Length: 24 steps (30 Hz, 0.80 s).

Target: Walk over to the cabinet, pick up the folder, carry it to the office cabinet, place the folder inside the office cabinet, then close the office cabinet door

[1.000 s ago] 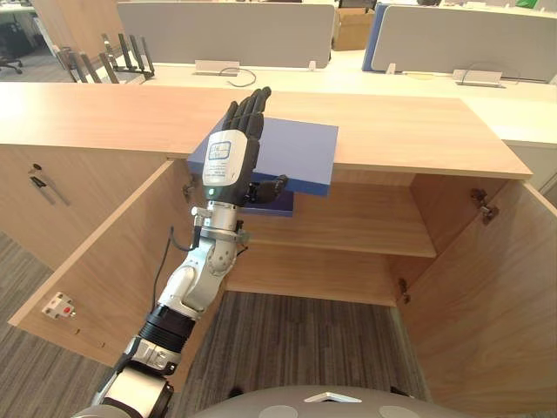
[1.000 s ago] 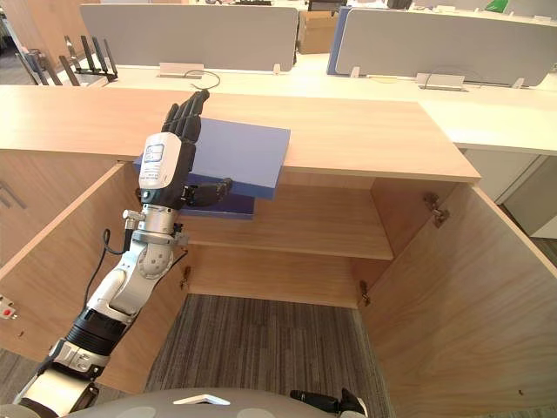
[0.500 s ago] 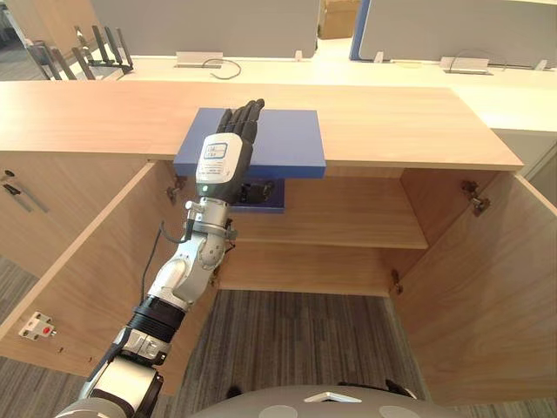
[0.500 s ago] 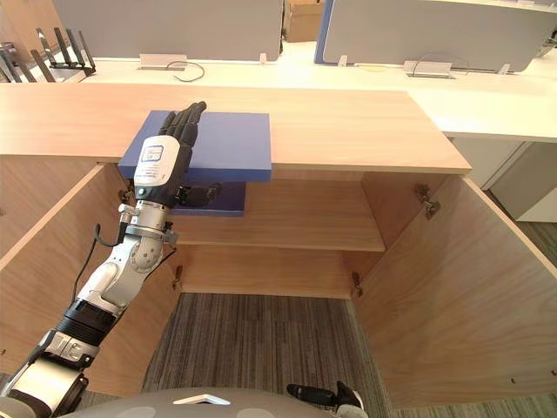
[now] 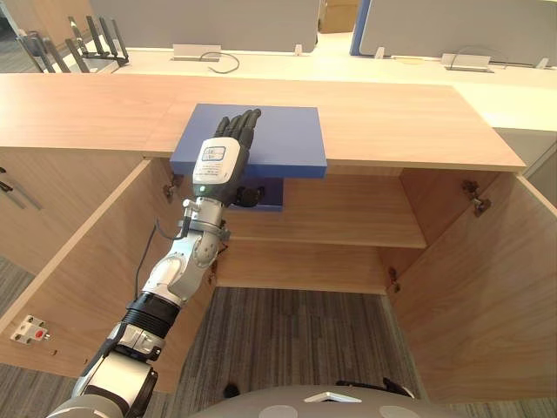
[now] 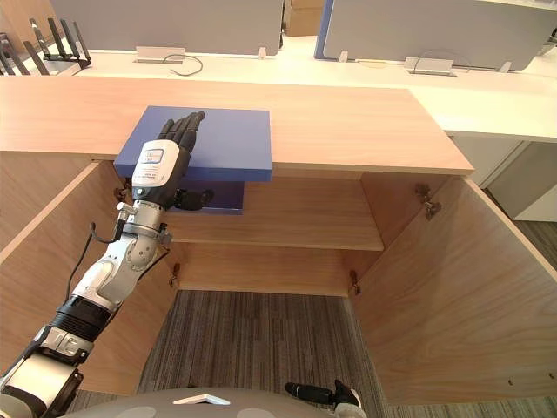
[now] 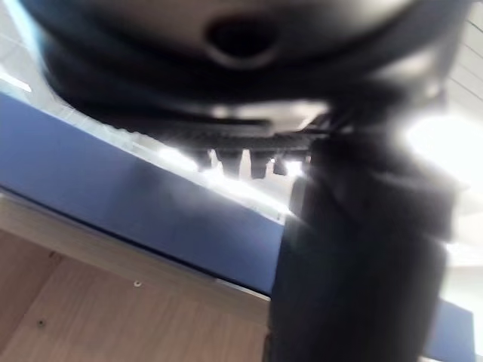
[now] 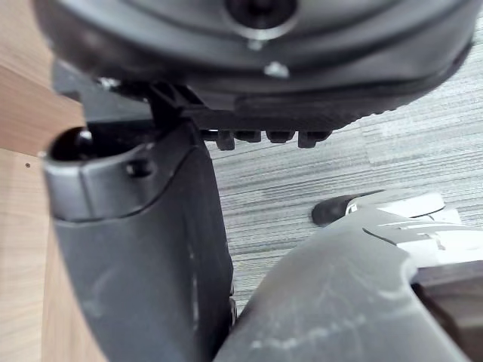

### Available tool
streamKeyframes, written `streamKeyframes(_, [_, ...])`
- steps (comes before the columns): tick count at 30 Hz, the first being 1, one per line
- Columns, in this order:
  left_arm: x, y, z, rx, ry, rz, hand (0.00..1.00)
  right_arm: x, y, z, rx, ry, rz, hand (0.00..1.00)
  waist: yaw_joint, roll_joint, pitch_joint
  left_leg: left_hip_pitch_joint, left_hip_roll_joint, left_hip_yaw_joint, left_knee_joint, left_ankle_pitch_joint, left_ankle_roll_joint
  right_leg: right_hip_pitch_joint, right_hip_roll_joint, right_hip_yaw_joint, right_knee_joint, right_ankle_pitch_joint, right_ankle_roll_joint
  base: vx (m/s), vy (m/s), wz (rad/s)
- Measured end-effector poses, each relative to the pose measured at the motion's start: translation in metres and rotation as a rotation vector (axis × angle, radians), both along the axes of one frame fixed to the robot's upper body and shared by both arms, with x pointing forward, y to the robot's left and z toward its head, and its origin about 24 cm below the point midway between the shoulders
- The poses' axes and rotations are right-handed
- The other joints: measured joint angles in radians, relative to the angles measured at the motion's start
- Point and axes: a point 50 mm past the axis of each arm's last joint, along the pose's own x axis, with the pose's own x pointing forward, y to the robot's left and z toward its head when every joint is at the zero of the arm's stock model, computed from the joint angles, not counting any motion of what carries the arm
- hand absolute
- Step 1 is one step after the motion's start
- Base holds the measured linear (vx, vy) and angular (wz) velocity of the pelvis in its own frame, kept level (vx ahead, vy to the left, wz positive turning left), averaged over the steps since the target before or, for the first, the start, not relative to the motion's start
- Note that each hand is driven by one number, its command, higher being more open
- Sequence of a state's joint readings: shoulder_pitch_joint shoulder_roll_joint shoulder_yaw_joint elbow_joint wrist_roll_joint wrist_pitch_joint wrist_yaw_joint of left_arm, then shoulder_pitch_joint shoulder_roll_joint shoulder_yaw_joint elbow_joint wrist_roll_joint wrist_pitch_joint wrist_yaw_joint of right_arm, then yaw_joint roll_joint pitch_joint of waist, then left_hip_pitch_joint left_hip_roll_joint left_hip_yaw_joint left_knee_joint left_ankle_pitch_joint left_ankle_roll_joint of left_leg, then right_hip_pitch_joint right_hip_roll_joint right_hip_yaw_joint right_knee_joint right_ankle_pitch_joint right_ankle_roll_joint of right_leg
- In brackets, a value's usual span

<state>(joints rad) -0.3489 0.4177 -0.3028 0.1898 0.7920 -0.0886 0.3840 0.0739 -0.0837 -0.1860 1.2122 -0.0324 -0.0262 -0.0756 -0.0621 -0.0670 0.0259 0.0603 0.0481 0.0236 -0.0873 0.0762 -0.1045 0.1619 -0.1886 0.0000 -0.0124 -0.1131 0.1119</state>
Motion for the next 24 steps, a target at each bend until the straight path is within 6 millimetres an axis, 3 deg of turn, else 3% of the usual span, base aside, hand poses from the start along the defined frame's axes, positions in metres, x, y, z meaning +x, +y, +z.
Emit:
streamKeyframes(14, [0.008,0.006,-0.003,0.079,0.015,0.029,1.00,0.003,0.000,0.000,0.001,-0.006,0.002,1.00,-0.019,0.000,0.000,0.004,0.000,0.011,0.000,-0.005,0.000,0.004,-0.001,0.005,-0.008,0.004,-0.006,0.00,-0.005,-0.01])
streamKeyframes(24, [0.011,0.007,-0.015,0.332,0.015,0.009,1.00,0.001,0.000,0.000,0.000,-0.004,-0.001,1.00,-0.023,0.001,0.001,0.022,0.000,0.018,-0.002,-0.014,0.000,0.019,-0.002,0.007,-0.010,0.000,-0.013,-0.02,-0.022,-0.02])
